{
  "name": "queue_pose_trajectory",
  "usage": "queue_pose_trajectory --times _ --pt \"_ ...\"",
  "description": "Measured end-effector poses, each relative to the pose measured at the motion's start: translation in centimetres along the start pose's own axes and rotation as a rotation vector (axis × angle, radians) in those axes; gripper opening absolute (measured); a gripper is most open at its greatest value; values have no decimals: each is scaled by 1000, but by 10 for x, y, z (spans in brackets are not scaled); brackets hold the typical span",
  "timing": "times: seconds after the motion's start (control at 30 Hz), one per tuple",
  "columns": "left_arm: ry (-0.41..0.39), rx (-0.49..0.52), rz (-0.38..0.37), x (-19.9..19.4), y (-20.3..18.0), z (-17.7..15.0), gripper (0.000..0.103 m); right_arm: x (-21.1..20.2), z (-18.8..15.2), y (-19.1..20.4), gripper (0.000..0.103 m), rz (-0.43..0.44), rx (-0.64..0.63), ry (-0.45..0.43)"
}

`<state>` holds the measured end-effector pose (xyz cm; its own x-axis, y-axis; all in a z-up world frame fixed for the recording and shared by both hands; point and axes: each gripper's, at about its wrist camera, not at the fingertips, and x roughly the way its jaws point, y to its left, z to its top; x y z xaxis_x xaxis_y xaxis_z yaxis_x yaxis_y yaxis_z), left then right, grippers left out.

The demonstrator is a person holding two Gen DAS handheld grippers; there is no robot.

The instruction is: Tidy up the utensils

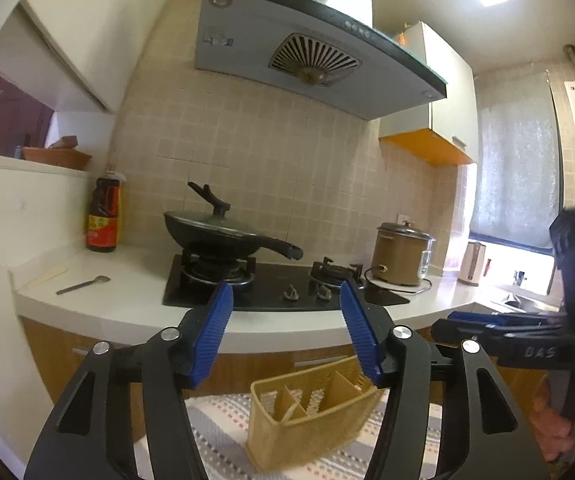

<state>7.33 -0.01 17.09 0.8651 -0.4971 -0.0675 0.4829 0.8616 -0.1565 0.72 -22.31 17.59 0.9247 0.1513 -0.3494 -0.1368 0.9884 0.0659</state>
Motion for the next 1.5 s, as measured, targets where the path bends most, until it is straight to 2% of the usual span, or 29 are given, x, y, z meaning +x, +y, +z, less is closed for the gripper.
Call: queue_pose_trajectory --times 0.13,0.2,0.3,0.43,0.53,0.6,0.67,0.77,0.87,1.0,1.3,1.37,1.43,1.5 --pt "14 -14 11 -30 -3 7 56 -15 -11 3 45 -14 -4 19" --pt "58 -32 15 -40 -2 4 62 -17 -21 4 45 -15 -4 50" --pt "143 -65 33 -45 5 -7 62 -11 -42 4 45 -37 -19 117" --pt "329 -140 70 -33 23 -38 62 8 -72 -2 45 -46 -8 235" --pt "497 -201 93 -18 40 -77 60 23 -95 -9 44 -34 21 319" --pt "622 -242 90 -6 50 -109 59 36 -110 -15 39 -30 41 373" --pt "712 -269 82 6 57 -137 54 48 -122 -17 37 -23 57 422" --pt "776 -277 96 21 70 -166 51 69 -142 -13 37 2 46 502" --pt "814 -312 101 37 84 -182 43 85 -161 1 37 44 26 565" --pt "857 -377 84 60 98 -196 33 99 -176 22 37 67 -19 601" --pt "910 -334 71 84 83 -204 30 119 -189 44 34 76 -81 636" --pt "924 -331 73 88 81 -208 15 120 -189 42 34 43 -97 625" --pt "923 -308 95 91 79 -209 8 118 -187 28 34 11 -74 616" --pt "932 -308 84 94 79 -210 4 118 -184 10 34 1 -25 620"
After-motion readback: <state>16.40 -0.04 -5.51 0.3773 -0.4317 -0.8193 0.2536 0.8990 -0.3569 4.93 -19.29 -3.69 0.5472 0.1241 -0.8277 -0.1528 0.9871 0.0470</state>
